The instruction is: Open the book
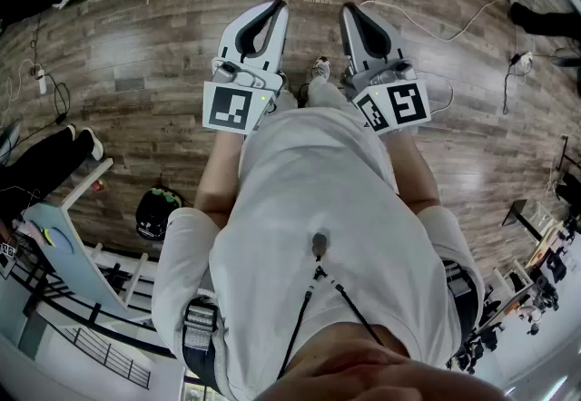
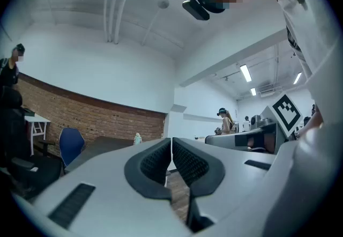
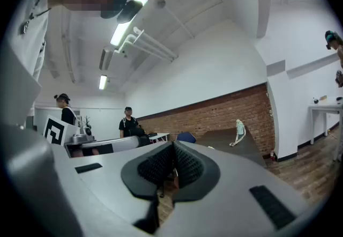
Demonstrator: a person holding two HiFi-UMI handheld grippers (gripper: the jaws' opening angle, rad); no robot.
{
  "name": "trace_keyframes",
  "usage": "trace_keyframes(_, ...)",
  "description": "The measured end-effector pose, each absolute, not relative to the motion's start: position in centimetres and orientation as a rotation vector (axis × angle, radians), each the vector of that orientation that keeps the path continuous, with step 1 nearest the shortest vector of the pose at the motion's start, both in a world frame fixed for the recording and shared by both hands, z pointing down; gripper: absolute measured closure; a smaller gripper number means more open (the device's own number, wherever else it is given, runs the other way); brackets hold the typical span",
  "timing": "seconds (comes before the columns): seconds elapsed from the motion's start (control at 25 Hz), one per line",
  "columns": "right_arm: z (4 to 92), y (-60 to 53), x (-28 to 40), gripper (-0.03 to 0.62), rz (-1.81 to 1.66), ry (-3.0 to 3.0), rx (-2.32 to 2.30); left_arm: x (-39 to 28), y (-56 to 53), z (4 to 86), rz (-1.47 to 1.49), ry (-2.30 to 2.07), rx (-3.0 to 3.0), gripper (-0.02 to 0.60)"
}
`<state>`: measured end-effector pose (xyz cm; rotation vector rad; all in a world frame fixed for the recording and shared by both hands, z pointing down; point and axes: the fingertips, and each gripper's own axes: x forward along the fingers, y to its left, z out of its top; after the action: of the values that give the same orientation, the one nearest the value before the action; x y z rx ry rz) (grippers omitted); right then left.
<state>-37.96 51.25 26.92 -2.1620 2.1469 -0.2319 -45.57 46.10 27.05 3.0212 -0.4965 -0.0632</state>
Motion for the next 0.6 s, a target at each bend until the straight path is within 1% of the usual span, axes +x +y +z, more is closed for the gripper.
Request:
trace_keyframes(0.32,25.9,51.3,-42.3,0.559,-0.192,2.134,-2.159,-49.6,46.2,26.7,-0.064,-0.492,3.025,0.554)
trace_keyframes(0.48,25.9,50.5,-41.7,0.558,-0.205,2.130,-2.158,-49.1,44.8,27.4,-0.020,-0.519,3.027,0.554)
trace_keyframes(0.6,26.4,50.5,-40.4,0.557,-0.224,2.131,-2.156,-48.0,44.4,26.8,-0.067,-0.555,2.998,0.554)
